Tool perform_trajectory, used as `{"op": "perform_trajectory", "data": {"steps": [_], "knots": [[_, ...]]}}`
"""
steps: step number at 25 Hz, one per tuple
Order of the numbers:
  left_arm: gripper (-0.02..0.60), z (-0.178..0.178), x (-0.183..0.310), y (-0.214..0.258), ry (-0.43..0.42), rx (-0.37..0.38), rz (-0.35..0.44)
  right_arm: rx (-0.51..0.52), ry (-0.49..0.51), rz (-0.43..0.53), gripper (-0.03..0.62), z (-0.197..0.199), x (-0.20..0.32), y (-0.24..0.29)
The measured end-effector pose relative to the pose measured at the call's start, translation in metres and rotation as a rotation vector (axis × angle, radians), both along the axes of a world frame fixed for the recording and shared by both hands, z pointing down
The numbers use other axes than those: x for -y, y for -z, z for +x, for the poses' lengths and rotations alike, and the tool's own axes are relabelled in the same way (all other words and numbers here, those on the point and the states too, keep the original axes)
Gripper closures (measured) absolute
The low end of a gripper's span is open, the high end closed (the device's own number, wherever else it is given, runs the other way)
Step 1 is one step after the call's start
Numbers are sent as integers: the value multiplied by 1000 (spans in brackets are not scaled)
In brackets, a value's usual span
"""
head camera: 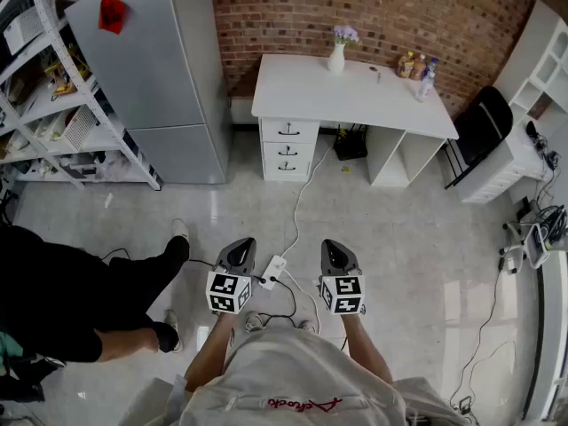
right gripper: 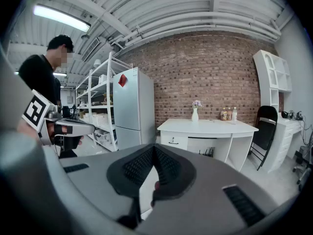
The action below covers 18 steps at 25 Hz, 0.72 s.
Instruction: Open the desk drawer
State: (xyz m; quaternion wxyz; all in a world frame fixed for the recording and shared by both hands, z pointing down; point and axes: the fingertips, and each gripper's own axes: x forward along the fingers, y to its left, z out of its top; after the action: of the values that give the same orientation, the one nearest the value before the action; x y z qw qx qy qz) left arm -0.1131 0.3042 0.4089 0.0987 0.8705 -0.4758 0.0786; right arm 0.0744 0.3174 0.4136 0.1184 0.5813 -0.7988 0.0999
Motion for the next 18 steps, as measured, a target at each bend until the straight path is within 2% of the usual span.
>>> {"op": "perform_trajectory", "data": {"steps": [12, 18], "knots": [[569, -18, 4, 5, -10, 0, 1, 0, 12, -2, 577, -23, -1, 2], [569, -33, 7, 2, -35, -1, -8, -8, -16, -9, 577, -35, 0, -2]]}}
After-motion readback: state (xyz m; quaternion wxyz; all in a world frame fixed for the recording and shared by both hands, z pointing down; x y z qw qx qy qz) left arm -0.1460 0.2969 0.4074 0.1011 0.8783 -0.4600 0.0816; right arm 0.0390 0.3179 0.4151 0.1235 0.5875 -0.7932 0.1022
